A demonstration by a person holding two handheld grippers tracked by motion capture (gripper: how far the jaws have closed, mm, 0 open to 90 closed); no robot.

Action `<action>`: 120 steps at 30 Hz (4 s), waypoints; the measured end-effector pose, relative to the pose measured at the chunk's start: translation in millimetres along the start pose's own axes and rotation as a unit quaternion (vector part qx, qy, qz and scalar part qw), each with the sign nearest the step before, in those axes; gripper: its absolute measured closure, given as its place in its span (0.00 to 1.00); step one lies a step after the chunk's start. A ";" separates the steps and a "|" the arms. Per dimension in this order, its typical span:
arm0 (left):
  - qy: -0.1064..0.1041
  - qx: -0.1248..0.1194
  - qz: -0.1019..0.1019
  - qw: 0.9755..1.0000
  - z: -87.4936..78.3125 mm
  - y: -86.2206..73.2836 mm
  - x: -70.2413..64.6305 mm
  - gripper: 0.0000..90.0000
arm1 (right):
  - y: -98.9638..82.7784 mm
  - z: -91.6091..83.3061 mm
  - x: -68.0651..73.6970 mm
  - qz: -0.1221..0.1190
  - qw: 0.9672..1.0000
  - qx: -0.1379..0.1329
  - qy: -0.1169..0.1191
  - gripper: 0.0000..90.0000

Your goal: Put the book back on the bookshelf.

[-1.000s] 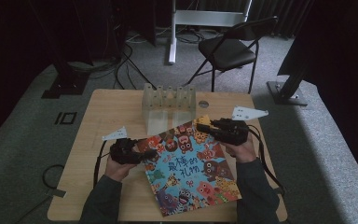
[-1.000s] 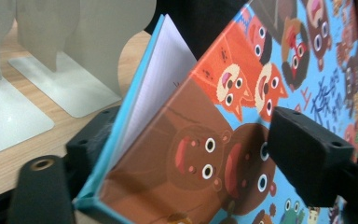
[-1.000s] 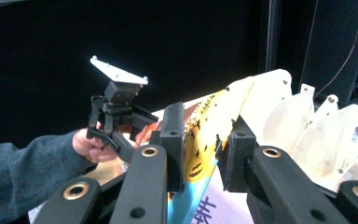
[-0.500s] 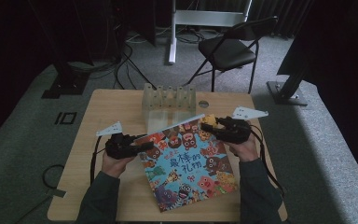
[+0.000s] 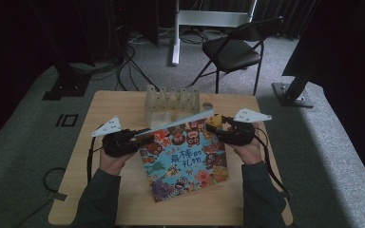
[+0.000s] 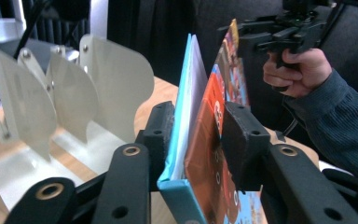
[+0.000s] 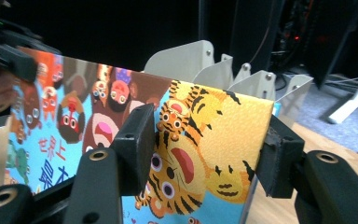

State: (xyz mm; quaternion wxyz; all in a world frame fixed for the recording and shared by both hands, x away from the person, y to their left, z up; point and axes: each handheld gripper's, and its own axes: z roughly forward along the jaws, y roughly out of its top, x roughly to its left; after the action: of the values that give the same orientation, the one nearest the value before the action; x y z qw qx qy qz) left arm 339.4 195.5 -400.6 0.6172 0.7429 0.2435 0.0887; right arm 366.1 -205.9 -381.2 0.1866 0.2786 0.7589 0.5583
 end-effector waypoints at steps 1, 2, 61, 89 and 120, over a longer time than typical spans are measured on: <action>0.000 -0.003 0.007 1.000 -0.8 3.0 -1.4 0.75 | 0.2 0.3 -0.3 0.000 1.000 -0.002 -0.003 0.49; -0.001 -0.007 0.014 1.000 -1.8 6.8 -2.8 0.77 | 0.2 0.7 -0.6 0.002 1.000 -0.004 -0.006 0.49; -0.002 -0.017 0.076 0.997 3.6 -1.7 -14.6 0.63 | -42.7 -7.1 -21.0 0.016 1.000 -0.009 0.005 0.46; -0.023 -0.029 0.068 0.997 21.5 -16.4 -10.6 0.70 | -80.8 -16.6 -35.9 0.054 0.998 0.018 -0.011 0.43; -0.007 -0.022 0.113 0.993 31.4 -30.4 -25.7 0.89 | -98.9 -22.3 -43.8 0.066 0.996 0.038 -0.038 0.43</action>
State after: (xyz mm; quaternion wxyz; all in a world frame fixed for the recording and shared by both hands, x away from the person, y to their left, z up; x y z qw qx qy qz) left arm 323.1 159.6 -432.4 0.6214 0.7523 0.1515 0.1580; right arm 365.6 -272.0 -469.7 0.1673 0.3560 0.7521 0.5288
